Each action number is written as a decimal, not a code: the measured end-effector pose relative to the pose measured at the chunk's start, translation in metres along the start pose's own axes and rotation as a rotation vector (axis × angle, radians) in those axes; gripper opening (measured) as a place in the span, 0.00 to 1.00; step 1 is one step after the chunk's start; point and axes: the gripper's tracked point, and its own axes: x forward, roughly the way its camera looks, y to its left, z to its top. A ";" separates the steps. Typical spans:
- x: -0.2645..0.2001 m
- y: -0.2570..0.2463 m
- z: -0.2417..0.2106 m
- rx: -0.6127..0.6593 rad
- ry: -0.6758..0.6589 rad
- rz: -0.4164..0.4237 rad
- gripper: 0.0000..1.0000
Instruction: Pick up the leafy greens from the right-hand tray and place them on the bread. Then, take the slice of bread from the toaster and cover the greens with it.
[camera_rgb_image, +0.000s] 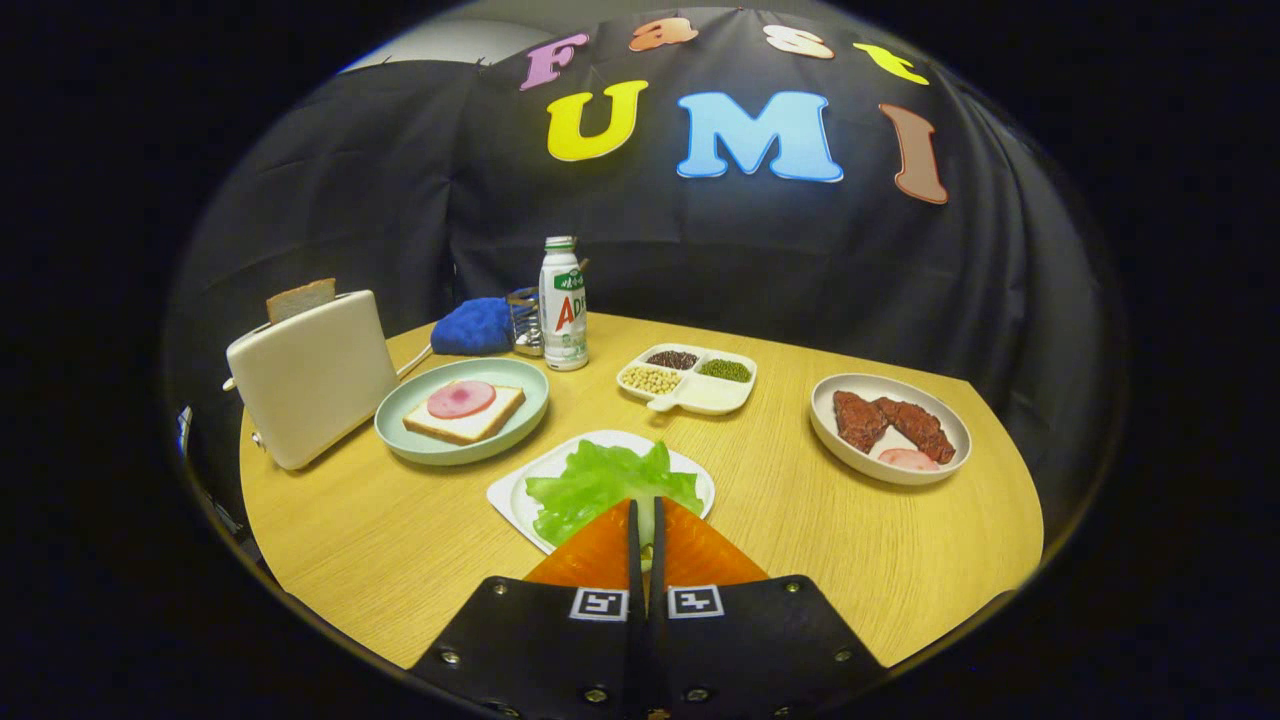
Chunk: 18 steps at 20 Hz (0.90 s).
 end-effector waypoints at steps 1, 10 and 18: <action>-0.004 0.003 0.007 -0.003 -0.017 0.005 0.00; -0.025 0.038 0.051 0.009 -0.130 0.076 0.00; -0.021 0.075 0.075 0.019 -0.163 0.129 0.00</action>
